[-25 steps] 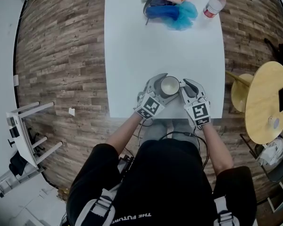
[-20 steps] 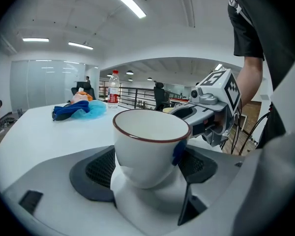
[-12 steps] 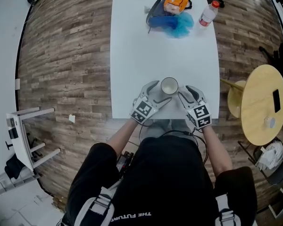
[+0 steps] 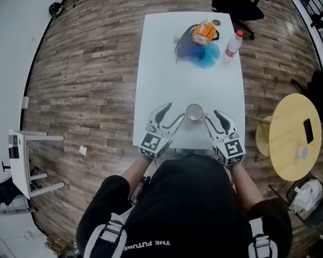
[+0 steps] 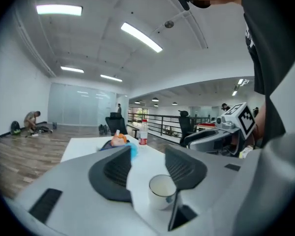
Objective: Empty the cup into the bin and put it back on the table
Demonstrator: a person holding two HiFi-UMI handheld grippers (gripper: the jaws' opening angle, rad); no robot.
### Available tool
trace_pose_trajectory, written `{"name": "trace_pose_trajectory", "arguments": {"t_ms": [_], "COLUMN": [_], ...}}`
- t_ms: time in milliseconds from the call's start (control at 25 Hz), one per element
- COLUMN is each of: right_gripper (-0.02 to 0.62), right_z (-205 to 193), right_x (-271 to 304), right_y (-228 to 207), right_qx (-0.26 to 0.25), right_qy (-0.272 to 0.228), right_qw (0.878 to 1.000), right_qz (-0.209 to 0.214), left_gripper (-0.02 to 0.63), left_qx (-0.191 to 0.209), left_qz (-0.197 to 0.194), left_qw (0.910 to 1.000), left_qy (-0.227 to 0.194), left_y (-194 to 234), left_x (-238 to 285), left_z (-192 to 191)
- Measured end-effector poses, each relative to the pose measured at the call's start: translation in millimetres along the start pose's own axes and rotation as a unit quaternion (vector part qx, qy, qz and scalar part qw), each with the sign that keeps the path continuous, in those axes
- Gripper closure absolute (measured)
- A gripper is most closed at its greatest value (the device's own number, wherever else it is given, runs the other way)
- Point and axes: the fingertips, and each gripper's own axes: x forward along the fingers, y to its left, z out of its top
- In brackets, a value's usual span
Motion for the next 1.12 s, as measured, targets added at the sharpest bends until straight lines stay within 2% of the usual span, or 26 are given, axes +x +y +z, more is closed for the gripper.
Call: {"name": "trace_pose_trajectory", "arguments": {"t_ms": [40, 80, 160, 240, 280, 400, 520, 840, 1120], "right_gripper": [0.423, 0.425, 0.467, 0.571, 0.576, 0.58, 0.58, 0.58, 0.58], "right_z": [12.8, 24.0, 42.6, 55.9, 59.8, 65.2, 64.7, 66.7, 65.8], "right_x": [-0.3, -0.1, 1.1, 3.7, 4.9, 5.9, 5.5, 11.3, 13.1], "right_y": [0.7, 1.6, 4.1, 7.8, 9.4, 11.9, 13.5, 20.5, 26.1], "right_qx": [0.003, 0.002, -0.012, -0.025, -0.021, 0.008, 0.009, -0.028, -0.034], "right_qy": [-0.016, -0.03, -0.052, -0.064, -0.066, -0.069, -0.063, -0.064, -0.057], "right_qw": [1.0, 1.0, 0.999, 0.998, 0.998, 0.998, 0.998, 0.998, 0.998], "right_qz": [-0.001, -0.003, -0.007, -0.008, -0.005, 0.001, -0.007, 0.004, 0.008], "left_gripper": [0.449, 0.515, 0.548, 0.571, 0.582, 0.584, 0.584, 0.584, 0.584], "left_qx": [0.003, 0.002, -0.01, -0.008, -0.001, 0.002, -0.007, -0.02, -0.015], "left_qz": [0.022, 0.038, 0.049, 0.052, 0.053, 0.053, 0.051, 0.048, 0.04], "left_qw": [0.9997, 0.999, 0.9977, 0.9968, 0.9966, 0.9968, 0.9975, 0.9983, 0.9989], "left_qy": [-0.012, -0.024, -0.045, -0.06, -0.063, -0.059, -0.049, -0.027, -0.017], "left_y": [3.2, 5.1, 4.2, 1.8, 0.1, -5.1, -5.9, -4.9, -8.1], "left_x": [-1.3, -2.1, -2.9, -3.8, -3.8, -2.7, -2.1, 6.3, 9.5], "left_z": [14.1, 26.8, 47.6, 62.5, 66.9, 70.7, 69.0, 64.8, 64.8]}}
